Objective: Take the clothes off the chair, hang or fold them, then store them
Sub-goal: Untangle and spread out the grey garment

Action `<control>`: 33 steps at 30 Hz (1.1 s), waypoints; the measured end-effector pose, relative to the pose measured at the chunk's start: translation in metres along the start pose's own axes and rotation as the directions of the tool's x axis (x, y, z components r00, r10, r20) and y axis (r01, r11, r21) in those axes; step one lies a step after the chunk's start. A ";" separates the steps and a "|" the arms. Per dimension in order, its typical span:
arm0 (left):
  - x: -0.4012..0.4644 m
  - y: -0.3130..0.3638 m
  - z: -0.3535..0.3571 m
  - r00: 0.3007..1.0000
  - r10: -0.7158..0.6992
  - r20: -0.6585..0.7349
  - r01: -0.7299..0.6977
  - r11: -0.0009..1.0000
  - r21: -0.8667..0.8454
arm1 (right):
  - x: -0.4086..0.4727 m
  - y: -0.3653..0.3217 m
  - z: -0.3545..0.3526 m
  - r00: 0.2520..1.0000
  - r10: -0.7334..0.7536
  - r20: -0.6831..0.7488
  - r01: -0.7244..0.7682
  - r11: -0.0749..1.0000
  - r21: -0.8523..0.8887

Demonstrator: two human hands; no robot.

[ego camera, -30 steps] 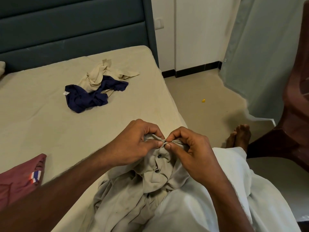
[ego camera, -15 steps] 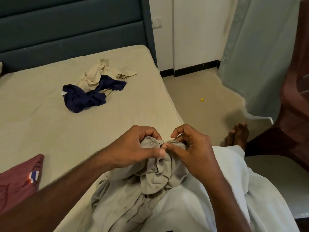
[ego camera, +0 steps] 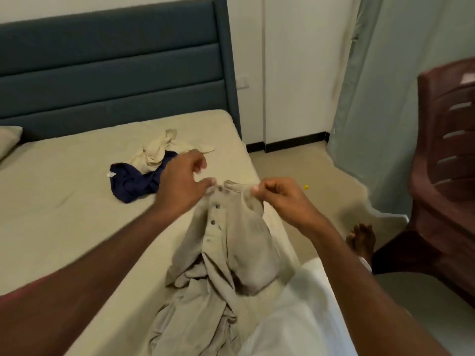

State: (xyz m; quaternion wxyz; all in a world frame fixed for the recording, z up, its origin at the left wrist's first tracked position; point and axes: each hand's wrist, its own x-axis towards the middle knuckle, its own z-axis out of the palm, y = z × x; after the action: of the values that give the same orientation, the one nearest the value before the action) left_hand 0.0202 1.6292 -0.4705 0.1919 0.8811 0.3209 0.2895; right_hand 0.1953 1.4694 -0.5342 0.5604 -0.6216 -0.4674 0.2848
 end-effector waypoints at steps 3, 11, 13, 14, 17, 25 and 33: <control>-0.025 0.040 0.003 0.991 -0.084 0.101 0.100 0.981 -0.168 | 0.030 -0.049 0.012 0.993 -0.035 -0.115 0.029 0.998 -0.055; 0.003 0.078 -0.040 0.994 -0.054 -0.099 0.020 0.948 -0.319 | 0.042 -0.157 0.017 0.971 -0.149 -0.186 0.150 0.989 -0.008; 0.016 0.091 -0.063 1.000 -0.025 -0.007 0.019 0.891 -0.453 | 0.035 -0.178 0.004 0.971 -0.195 -0.140 0.197 0.980 0.000; 0.022 0.100 -0.078 0.998 -0.018 0.054 0.044 0.840 -0.540 | 0.032 -0.186 -0.002 0.973 -0.205 -0.103 0.206 0.978 0.002; 0.042 0.121 -0.120 0.966 0.054 0.254 0.154 0.668 -0.728 | 0.029 -0.190 -0.015 0.985 -0.171 0.001 0.171 0.984 0.045; 0.070 0.136 -0.200 0.909 0.250 0.332 0.016 0.776 -0.630 | 0.002 -0.217 -0.049 0.958 -0.170 0.231 0.246 0.900 -0.360; 0.079 0.105 -0.224 0.881 0.419 0.221 -0.376 0.902 -0.212 | -0.001 -0.303 -0.089 0.910 -0.347 0.227 0.408 0.655 -0.636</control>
State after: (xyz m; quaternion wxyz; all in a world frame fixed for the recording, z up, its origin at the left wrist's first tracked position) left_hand -0.0247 1.6413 -0.2148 0.2403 0.9399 0.0800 0.2291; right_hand 0.1934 1.4103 -0.2239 0.3248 -0.6572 -0.6801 0.0009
